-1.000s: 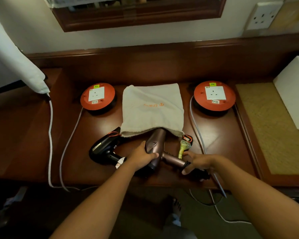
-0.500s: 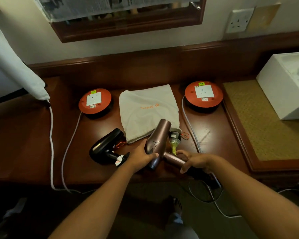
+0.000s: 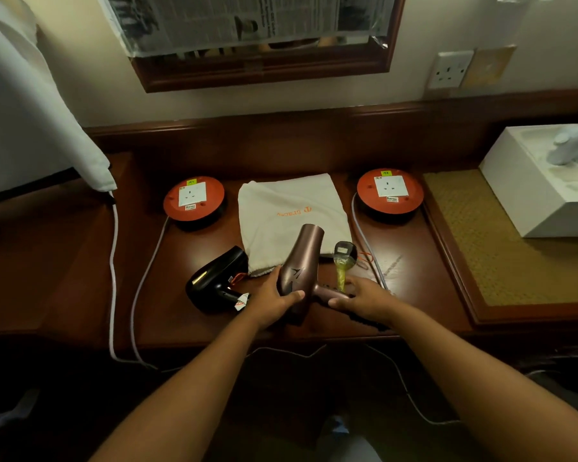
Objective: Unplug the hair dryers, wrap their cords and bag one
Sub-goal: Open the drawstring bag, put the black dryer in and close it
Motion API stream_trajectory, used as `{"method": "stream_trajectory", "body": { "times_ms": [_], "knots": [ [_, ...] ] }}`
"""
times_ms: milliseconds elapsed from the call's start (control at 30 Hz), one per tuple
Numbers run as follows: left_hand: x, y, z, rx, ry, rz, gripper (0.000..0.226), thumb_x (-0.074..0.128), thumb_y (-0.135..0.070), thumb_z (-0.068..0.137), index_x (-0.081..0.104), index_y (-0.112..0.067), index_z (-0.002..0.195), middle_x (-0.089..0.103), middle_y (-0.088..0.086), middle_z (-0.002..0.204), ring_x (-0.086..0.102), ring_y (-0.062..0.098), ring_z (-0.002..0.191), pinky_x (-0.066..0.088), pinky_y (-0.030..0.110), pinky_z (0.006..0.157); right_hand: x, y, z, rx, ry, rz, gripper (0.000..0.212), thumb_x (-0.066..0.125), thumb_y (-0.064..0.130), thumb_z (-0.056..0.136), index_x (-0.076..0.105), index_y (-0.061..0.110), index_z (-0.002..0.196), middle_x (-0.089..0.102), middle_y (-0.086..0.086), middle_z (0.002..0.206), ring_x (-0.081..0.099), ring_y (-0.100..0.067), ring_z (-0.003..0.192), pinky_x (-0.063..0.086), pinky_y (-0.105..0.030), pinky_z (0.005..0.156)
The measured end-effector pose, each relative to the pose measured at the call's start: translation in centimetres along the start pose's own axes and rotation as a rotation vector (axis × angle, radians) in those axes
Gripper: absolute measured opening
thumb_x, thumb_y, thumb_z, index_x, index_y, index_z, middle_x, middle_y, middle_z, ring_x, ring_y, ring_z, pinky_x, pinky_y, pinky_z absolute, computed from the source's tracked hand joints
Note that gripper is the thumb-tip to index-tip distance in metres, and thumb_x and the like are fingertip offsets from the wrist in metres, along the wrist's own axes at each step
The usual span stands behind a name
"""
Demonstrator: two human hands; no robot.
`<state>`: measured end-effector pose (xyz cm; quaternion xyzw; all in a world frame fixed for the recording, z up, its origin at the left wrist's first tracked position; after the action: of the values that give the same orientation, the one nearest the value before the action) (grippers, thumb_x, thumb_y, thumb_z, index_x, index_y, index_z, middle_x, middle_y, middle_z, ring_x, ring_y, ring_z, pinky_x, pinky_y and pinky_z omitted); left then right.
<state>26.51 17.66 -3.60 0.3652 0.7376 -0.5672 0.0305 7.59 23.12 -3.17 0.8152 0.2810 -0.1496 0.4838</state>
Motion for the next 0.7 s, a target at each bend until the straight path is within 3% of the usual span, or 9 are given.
{"method": "stream_trajectory", "body": {
  "times_ms": [100, 267, 400, 467, 600, 700],
  "knots": [
    [-0.1, -0.1, -0.8, -0.004, 0.005, -0.032, 0.071, 0.073, -0.03, 0.083, 0.037, -0.022, 0.144, 0.055, -0.002, 0.129, 0.055, 0.014, 0.111, 0.041, 0.024, 0.085, -0.3, 1.5, -1.4, -0.065, -0.099, -0.085, 0.037, 0.07, 0.041, 0.082, 0.056, 0.018, 0.108, 0.064, 0.001, 0.089, 0.059, -0.008, 0.067, 0.042, -0.023, 0.055],
    [-0.7, 0.2, -1.9, -0.009, -0.012, -0.018, 0.089, 0.072, -0.053, 0.071, 0.033, -0.026, 0.146, 0.056, -0.003, 0.131, 0.055, 0.016, 0.117, 0.046, 0.035, 0.097, -0.3, 2.6, -3.0, -0.07, -0.196, -0.278, 0.052, 0.069, 0.054, 0.078, 0.053, 0.019, 0.114, 0.057, 0.003, 0.093, 0.053, -0.014, 0.078, 0.037, -0.025, 0.058],
    [-0.8, -0.8, -2.0, 0.031, 0.006, -0.053, 0.062, 0.073, -0.031, 0.083, 0.041, -0.026, 0.135, 0.057, -0.005, 0.12, 0.057, 0.017, 0.113, 0.046, 0.027, 0.086, -0.4, 2.7, -3.1, -0.074, -0.247, -0.32, 0.054, 0.066, 0.056, 0.079, 0.053, 0.017, 0.114, 0.062, -0.004, 0.097, 0.054, -0.019, 0.08, 0.041, -0.029, 0.064],
    [-0.9, -1.4, -1.6, 0.045, 0.033, -0.069, 0.059, 0.07, -0.026, 0.087, 0.04, -0.023, 0.137, 0.054, -0.006, 0.119, 0.056, 0.017, 0.115, 0.044, 0.02, 0.081, -0.6, 2.3, -2.8, -0.091, -0.258, -0.302, 0.052, 0.065, 0.054, 0.081, 0.055, 0.015, 0.114, 0.061, -0.003, 0.092, 0.056, -0.018, 0.079, 0.04, -0.029, 0.063],
    [-1.9, -1.2, 0.3, -0.038, 0.042, -0.116, 0.065, 0.06, -0.035, 0.093, 0.031, -0.019, 0.149, 0.048, 0.005, 0.138, 0.048, 0.018, 0.123, 0.04, 0.026, 0.094, -1.9, 0.7, -1.0, -0.084, -0.267, -0.261, 0.059, 0.064, 0.056, 0.081, 0.053, 0.016, 0.122, 0.062, -0.001, 0.087, 0.059, -0.017, 0.074, 0.049, -0.033, 0.065],
    [-4.2, 0.2, 2.8, -0.108, -0.104, -0.022, 0.05, 0.054, -0.038, 0.096, 0.045, -0.021, 0.142, 0.054, 0.008, 0.131, 0.051, 0.021, 0.119, 0.038, 0.025, 0.089, -3.3, -0.3, 1.0, -0.075, -0.241, -0.286, 0.063, 0.065, 0.058, 0.078, 0.052, 0.019, 0.126, 0.064, 0.0, 0.087, 0.06, -0.016, 0.076, 0.054, -0.04, 0.072]
  ]
}}
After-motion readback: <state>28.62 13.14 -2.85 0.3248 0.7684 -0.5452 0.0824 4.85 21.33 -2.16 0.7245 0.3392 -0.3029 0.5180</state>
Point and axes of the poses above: each hand's wrist, its own z-axis towards the middle knuckle, its own x-axis out of the palm, y = z × x, the point moved 9 cm from there along z, towards the middle knuckle
